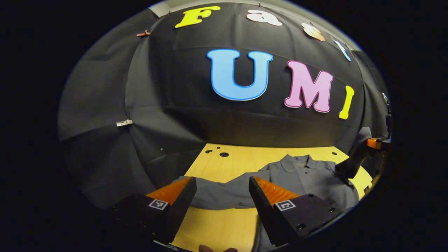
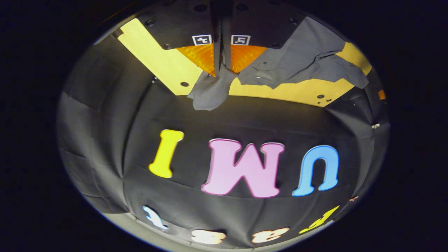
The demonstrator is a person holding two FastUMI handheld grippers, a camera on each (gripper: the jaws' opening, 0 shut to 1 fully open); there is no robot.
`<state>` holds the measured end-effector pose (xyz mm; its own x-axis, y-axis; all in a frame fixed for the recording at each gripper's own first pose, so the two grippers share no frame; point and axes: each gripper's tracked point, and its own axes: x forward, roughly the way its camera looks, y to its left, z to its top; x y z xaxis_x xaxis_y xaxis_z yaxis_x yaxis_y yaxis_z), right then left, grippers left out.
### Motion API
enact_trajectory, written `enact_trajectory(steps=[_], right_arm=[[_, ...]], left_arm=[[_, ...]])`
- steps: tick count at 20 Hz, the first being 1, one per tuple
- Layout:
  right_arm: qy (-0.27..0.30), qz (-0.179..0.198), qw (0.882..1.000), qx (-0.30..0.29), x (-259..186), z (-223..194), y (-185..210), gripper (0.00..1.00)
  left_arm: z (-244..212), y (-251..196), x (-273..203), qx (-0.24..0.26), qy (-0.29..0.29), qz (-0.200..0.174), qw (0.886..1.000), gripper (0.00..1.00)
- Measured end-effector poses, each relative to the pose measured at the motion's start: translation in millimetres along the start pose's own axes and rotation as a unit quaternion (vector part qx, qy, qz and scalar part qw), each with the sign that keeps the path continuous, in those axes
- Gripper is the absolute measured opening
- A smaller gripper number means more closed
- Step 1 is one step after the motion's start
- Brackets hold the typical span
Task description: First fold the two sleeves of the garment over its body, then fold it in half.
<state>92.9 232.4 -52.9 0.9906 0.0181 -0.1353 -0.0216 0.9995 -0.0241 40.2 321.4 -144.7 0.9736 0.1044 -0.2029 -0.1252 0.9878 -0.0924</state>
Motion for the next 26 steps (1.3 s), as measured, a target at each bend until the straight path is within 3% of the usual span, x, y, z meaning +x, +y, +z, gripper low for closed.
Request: enact_trajectory(steps=[7,13,16,20,21,25,26], right_arm=[[0.06,0.058,0.996,-0.015,57.7,-50.0,109.7,0.05],[0.134,0.074,0.988,-0.03,85.2,-112.9,159.0,0.07],[0.157,0.091,0.983,-0.021,87.7,-132.6,182.2,0.14],[0.183,0.121,0.976,-0.006,81.1,-147.7,204.6,0.32],[0.187,0.139,0.973,0.002,76.8,-149.1,213.2,0.42],[0.183,0.262,0.945,0.066,39.8,-127.2,258.0,0.7],[0.178,0.274,0.943,0.07,30.9,-120.7,256.3,0.75]], left_arm=[[-60.3,80.6,87.1,-0.01,0.063,0.027,0.998,0.95],[-104.5,116.9,148.1,0.007,0.114,0.05,0.992,0.95],[-116.1,128.2,163.1,0.023,0.13,0.065,0.989,0.95],[-134.0,133.4,176.7,0.027,0.157,0.073,0.985,0.95],[-140.4,132.6,175.7,0.025,0.166,0.073,0.983,0.95],[-153.4,130.6,181.7,0.011,0.182,0.071,0.981,0.97],[-152.2,130.0,183.0,0.009,0.181,0.07,0.981,0.97]])
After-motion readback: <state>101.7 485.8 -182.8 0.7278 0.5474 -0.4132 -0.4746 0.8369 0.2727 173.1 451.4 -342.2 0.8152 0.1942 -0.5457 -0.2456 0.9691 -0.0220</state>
